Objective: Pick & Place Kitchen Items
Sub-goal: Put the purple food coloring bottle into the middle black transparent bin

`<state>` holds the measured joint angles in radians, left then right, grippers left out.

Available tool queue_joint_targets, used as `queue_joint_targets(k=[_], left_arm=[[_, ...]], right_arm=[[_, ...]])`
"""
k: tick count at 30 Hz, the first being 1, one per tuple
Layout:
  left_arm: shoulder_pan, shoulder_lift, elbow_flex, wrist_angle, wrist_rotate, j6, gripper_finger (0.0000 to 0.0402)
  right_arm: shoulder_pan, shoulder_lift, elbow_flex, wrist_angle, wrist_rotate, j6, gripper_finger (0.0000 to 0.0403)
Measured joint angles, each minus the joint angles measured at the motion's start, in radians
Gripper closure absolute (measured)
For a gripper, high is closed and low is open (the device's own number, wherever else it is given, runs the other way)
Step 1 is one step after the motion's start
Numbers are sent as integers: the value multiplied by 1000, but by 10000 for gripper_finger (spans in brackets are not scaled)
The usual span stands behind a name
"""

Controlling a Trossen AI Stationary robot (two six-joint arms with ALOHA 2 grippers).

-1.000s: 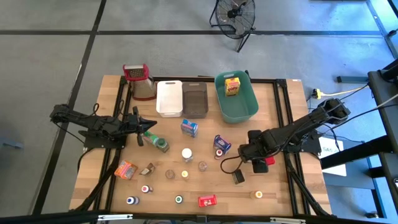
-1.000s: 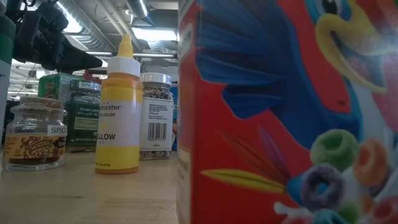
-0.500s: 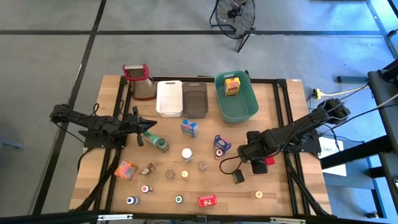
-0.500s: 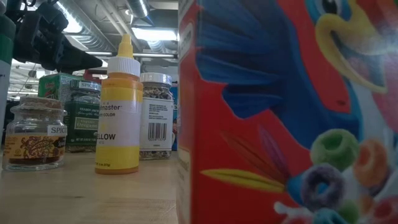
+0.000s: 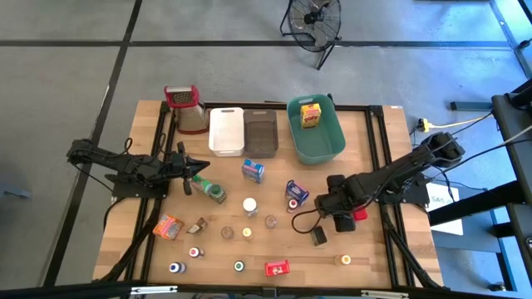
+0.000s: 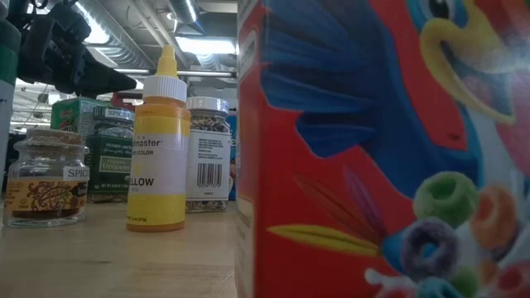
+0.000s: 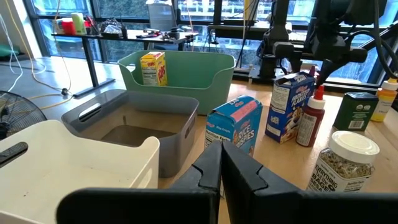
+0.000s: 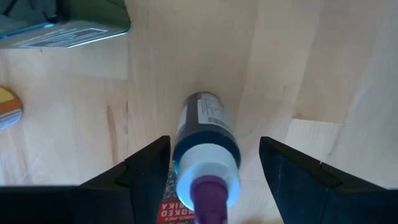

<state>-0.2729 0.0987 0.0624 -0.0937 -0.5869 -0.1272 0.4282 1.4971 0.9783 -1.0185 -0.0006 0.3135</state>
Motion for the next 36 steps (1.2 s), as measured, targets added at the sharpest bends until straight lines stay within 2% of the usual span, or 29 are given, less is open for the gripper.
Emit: queue_joint_targets(k=[7,16,36], left_arm=[[0,0,0,0,2,0,398],[0,0,0,0,2,0,398],[0,0,0,-1,1,0,397]], right_arm=[[-19,0,-3,5,-14,-7,153],[-23,0,-70,61,-45,-7,153],[-52,0,-71,92,-58,-30,154]])
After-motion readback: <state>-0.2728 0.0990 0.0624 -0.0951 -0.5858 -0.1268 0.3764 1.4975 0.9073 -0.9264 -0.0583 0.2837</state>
